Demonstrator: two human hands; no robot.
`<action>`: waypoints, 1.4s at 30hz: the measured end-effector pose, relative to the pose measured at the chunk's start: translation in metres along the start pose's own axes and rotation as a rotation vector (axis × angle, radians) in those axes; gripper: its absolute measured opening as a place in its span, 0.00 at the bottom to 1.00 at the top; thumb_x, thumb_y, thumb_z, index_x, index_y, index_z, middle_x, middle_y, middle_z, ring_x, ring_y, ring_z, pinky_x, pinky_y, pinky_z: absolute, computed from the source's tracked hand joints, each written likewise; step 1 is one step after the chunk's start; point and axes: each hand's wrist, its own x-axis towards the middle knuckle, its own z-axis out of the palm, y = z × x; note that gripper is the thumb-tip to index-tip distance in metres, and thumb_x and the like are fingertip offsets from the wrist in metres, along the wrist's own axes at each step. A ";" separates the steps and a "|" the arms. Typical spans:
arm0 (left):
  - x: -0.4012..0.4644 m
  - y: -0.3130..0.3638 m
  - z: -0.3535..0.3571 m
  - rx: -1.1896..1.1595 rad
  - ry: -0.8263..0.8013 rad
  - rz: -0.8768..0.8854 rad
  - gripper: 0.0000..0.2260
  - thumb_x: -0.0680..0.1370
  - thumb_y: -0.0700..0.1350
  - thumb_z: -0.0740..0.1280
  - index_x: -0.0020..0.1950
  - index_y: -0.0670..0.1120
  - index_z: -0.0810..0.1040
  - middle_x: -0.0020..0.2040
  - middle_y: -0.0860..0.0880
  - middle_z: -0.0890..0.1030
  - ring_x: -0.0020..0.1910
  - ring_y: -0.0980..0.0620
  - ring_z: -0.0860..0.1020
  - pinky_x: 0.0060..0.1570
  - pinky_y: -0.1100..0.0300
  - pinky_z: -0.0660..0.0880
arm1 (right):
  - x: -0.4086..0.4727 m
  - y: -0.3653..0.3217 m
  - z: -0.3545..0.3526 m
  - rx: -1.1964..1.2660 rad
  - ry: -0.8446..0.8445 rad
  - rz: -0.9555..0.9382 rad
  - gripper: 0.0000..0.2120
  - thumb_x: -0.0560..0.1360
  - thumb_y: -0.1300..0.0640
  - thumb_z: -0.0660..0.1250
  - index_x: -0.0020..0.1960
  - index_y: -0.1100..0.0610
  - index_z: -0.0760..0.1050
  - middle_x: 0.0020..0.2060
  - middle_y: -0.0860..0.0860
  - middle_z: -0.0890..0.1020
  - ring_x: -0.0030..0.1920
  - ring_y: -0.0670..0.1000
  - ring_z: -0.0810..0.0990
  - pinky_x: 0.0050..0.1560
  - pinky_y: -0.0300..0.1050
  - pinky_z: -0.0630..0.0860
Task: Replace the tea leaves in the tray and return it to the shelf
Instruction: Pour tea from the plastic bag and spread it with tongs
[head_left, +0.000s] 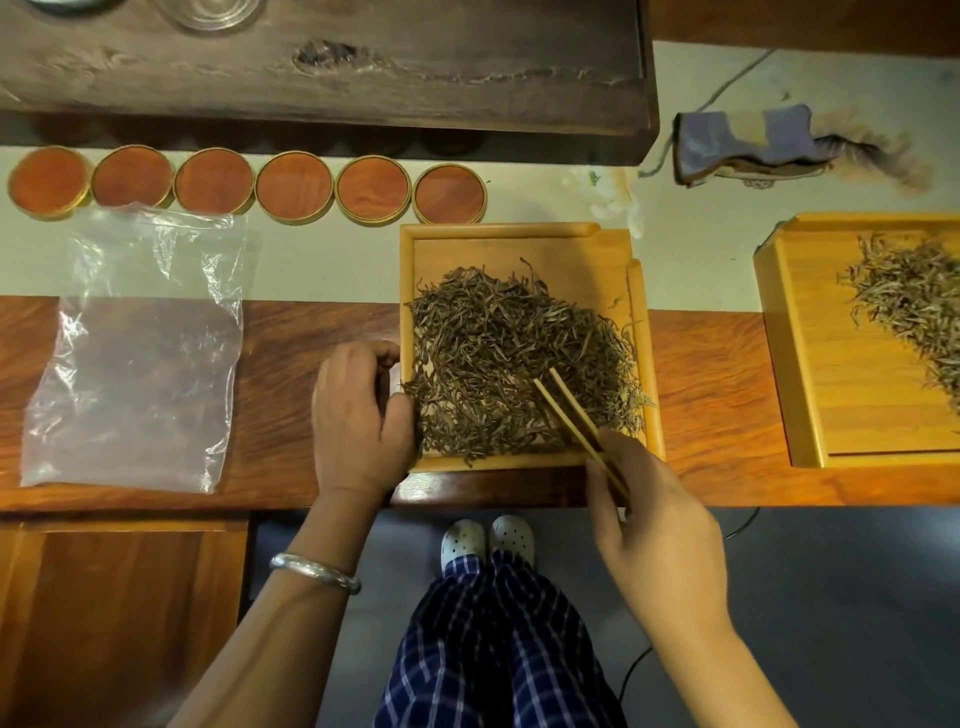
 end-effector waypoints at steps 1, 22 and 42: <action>0.000 0.000 0.000 -0.003 -0.003 0.001 0.08 0.68 0.44 0.55 0.46 0.49 0.68 0.42 0.51 0.68 0.41 0.54 0.64 0.41 0.60 0.58 | 0.001 0.000 0.000 0.002 -0.007 0.007 0.13 0.75 0.58 0.68 0.59 0.55 0.76 0.43 0.50 0.83 0.33 0.55 0.82 0.22 0.48 0.74; 0.002 -0.002 -0.002 -0.021 -0.039 0.008 0.11 0.70 0.45 0.58 0.49 0.45 0.73 0.43 0.52 0.69 0.42 0.52 0.67 0.42 0.58 0.61 | 0.112 -0.064 0.019 -0.130 0.038 -0.232 0.07 0.79 0.55 0.60 0.50 0.56 0.75 0.31 0.51 0.77 0.27 0.53 0.75 0.25 0.42 0.67; 0.005 -0.001 -0.004 -0.005 -0.089 -0.052 0.14 0.68 0.46 0.58 0.51 0.46 0.74 0.45 0.50 0.73 0.44 0.54 0.67 0.42 0.59 0.61 | 0.104 -0.076 0.021 -0.084 -0.037 -0.200 0.08 0.79 0.57 0.60 0.53 0.57 0.76 0.31 0.50 0.78 0.27 0.49 0.75 0.24 0.46 0.74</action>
